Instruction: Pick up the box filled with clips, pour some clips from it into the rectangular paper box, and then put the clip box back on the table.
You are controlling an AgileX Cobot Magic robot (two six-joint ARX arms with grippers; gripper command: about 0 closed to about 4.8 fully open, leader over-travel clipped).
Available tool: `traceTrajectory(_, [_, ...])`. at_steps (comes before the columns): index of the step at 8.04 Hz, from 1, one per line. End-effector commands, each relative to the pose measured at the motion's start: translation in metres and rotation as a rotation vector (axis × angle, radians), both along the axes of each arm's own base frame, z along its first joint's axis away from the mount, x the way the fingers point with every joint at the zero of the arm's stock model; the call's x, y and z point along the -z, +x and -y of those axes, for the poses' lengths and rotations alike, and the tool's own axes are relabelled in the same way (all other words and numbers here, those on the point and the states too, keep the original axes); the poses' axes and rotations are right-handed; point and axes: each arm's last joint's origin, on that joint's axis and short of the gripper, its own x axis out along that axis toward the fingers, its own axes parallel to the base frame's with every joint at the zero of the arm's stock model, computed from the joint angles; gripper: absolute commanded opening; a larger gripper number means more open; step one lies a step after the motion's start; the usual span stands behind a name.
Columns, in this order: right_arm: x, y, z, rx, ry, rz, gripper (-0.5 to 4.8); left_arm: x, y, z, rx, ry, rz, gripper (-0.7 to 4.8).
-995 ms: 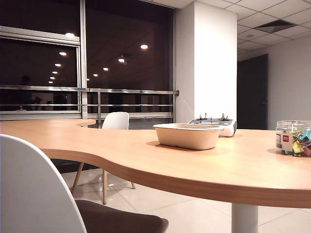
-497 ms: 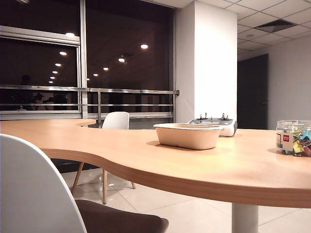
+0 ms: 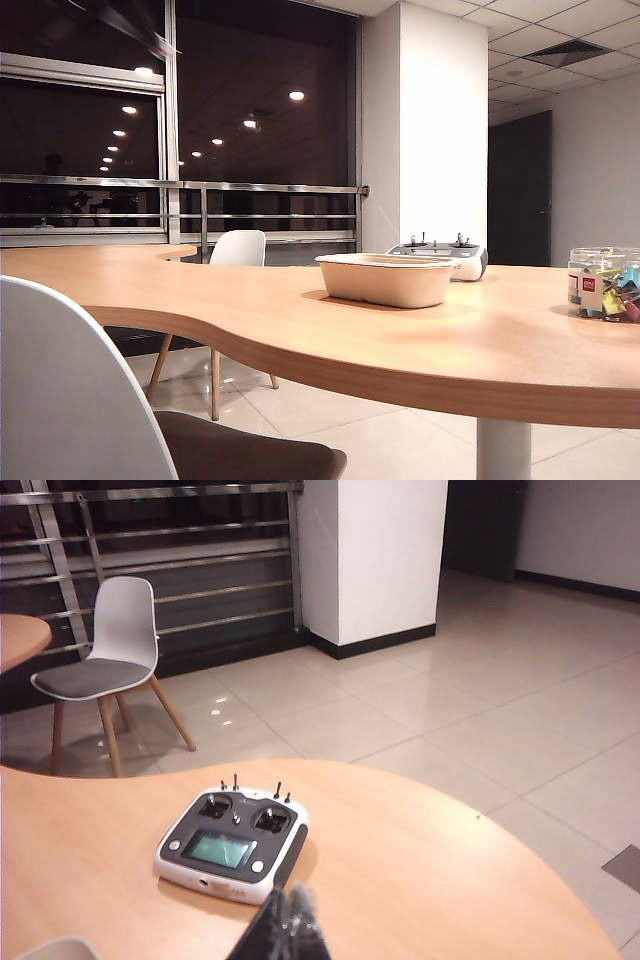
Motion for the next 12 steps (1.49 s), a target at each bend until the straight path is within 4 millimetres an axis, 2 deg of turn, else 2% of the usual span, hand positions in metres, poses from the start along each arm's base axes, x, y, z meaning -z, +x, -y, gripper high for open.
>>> traceTrajectory(1, [0.003,0.006,-0.001,-0.016,-0.009,-0.017,-0.06,0.024,0.066,0.069,0.122,0.021,-0.074,0.02])
traceTrajectory(2, [0.007,0.007,-0.001,-0.017,-0.011,-0.054,-0.06,0.06,0.091,0.103,0.178,0.033,-0.108,1.62])
traceTrajectory(3, [0.007,0.007,-0.001,-0.028,-0.011,-0.055,-0.06,0.083,0.099,0.12,0.203,0.04,-0.13,1.66])
traceTrajectory(4, [0.007,0.007,-0.002,-0.06,-0.01,-0.054,-0.06,0.106,0.104,0.134,0.211,0.032,-0.174,2.85])
traceTrajectory(5, [0.006,0.007,-0.003,-0.065,-0.01,-0.053,-0.06,0.13,0.109,0.147,0.215,0.021,-0.225,3.6])
traceTrajectory(8, [0.002,0.005,-0.005,-0.142,0.017,-0.039,-0.06,0.194,0.122,0.169,0.163,-0.018,-0.328,3.59])
traceTrajectory(10, [0.001,0.005,-0.005,-0.156,0.019,-0.021,-0.06,0.202,0.116,0.187,0.167,-0.015,-0.315,3.35])
traceTrajectory(12, [-0.002,0.005,-0.005,-0.157,0.019,0.0,-0.06,0.203,0.114,0.192,0.176,-0.011,-0.317,3.35])
